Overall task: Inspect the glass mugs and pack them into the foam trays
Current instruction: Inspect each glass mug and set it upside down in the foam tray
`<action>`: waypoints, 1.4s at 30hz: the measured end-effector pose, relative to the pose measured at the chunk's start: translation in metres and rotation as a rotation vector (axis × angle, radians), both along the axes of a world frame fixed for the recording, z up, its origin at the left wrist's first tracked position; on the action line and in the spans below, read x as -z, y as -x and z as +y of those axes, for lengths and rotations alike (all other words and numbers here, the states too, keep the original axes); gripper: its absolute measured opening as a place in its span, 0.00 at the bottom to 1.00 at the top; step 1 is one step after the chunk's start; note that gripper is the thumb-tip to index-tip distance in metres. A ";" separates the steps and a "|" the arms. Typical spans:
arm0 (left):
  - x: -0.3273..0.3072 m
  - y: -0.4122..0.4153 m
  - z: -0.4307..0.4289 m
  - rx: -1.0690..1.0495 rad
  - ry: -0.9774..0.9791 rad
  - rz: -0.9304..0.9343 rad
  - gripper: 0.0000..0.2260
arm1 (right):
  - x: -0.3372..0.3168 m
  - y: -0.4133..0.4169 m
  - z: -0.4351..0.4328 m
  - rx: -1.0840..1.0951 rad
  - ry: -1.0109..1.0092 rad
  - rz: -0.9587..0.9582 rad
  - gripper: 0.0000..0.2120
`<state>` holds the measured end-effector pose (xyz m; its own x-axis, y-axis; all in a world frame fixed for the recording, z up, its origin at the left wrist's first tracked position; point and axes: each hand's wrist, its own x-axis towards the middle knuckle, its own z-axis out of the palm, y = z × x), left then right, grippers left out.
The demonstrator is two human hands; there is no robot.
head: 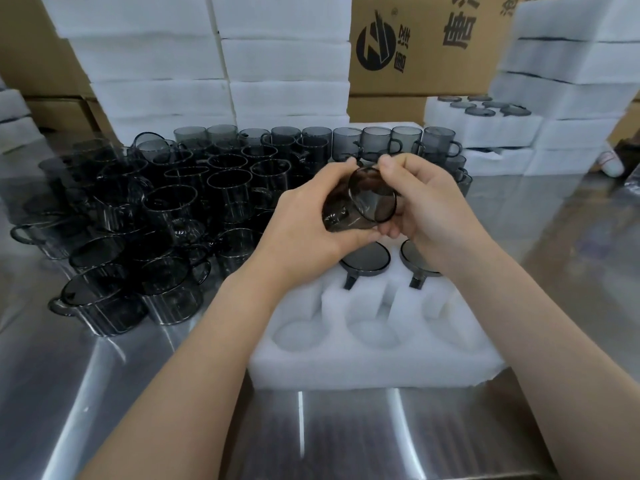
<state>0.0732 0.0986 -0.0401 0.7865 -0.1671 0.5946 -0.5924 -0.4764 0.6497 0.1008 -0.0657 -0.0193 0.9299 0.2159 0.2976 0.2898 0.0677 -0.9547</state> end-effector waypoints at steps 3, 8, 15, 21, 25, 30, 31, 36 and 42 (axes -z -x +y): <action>-0.001 0.001 0.000 -0.003 0.128 -0.041 0.30 | -0.002 -0.002 -0.001 -0.141 -0.170 0.114 0.12; -0.003 0.004 0.004 0.082 0.246 -0.069 0.27 | 0.001 -0.002 0.000 -0.431 -0.077 0.224 0.19; -0.005 0.003 0.003 0.000 0.219 -0.102 0.26 | 0.000 -0.001 -0.005 -0.517 -0.094 0.170 0.21; -0.006 0.005 0.000 -0.118 0.175 -0.090 0.24 | 0.002 -0.003 -0.006 -0.428 -0.071 0.127 0.18; -0.007 0.006 0.000 -0.126 0.197 -0.070 0.24 | -0.001 -0.002 -0.004 -0.424 -0.052 0.049 0.18; -0.006 0.005 0.000 -0.123 0.144 -0.061 0.25 | 0.000 -0.003 -0.005 -0.313 -0.054 0.015 0.22; -0.006 0.005 0.000 -0.120 0.136 -0.063 0.25 | 0.001 -0.003 -0.005 -0.290 -0.020 0.003 0.22; -0.006 0.006 0.000 -0.066 0.100 -0.016 0.29 | -0.001 0.001 -0.005 -0.145 0.104 -0.066 0.18; -0.004 0.008 -0.001 -0.032 0.020 -0.028 0.33 | -0.001 0.006 0.001 0.002 0.167 -0.130 0.17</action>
